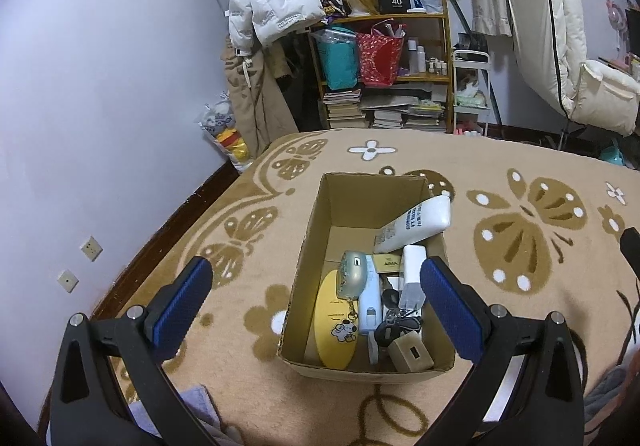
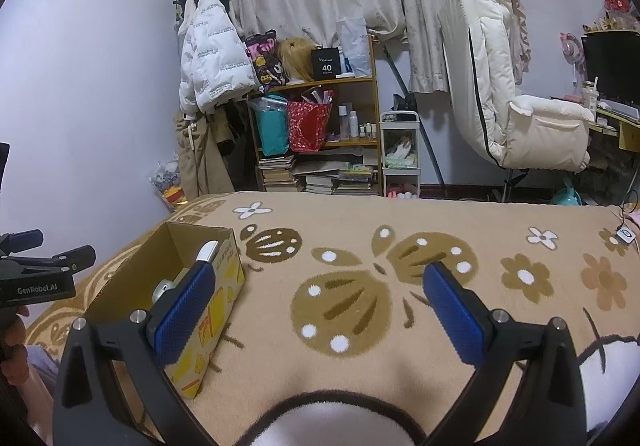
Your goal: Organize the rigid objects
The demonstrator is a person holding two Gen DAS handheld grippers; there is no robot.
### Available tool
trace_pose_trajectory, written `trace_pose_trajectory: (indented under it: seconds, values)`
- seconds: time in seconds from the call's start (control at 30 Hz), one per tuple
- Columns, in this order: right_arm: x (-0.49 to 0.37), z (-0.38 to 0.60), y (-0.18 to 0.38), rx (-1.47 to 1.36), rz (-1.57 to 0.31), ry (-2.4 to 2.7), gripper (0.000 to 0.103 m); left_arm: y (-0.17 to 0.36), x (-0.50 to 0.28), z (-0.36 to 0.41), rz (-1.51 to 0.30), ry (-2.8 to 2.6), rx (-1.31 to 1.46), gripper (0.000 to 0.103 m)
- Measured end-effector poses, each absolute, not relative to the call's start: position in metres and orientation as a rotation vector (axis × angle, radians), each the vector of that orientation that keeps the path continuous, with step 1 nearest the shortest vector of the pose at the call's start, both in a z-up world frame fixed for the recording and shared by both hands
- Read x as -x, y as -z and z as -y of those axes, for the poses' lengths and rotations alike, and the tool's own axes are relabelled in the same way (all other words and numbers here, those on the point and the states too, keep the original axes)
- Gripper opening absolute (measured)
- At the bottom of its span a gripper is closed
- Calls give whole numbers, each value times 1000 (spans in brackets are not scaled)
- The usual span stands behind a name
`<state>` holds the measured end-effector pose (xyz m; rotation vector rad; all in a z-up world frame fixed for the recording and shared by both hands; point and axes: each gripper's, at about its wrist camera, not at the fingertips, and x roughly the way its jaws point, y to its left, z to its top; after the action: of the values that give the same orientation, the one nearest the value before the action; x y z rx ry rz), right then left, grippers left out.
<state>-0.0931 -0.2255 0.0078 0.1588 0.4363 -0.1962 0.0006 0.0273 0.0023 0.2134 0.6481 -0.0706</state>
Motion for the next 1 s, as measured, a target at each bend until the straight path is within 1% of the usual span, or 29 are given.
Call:
trace_pose_trajectory:
  seconds: [1.0]
  values:
    - [97,224,0,-144,-438,207,103,-3,-1,-23,-659,116,-223,103]
